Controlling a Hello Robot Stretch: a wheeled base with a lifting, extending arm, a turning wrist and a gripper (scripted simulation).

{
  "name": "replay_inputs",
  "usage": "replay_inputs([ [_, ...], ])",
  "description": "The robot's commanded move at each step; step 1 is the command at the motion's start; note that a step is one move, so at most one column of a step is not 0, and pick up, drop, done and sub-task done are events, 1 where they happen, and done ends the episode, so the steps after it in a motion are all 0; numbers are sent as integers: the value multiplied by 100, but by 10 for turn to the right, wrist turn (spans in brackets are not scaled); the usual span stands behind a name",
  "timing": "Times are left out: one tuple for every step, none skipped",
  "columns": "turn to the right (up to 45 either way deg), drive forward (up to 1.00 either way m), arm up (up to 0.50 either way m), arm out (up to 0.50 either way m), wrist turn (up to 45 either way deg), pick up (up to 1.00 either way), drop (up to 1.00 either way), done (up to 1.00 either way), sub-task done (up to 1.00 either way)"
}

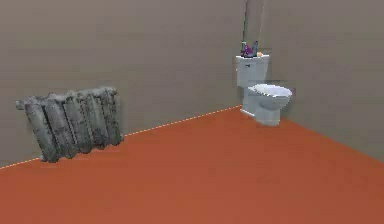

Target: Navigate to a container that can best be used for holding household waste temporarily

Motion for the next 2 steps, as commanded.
replay_inputs([
  [-450,0,0,0,0,0,0,0,0],
  [-450,0,0,0,0,0,0,0,0],
])
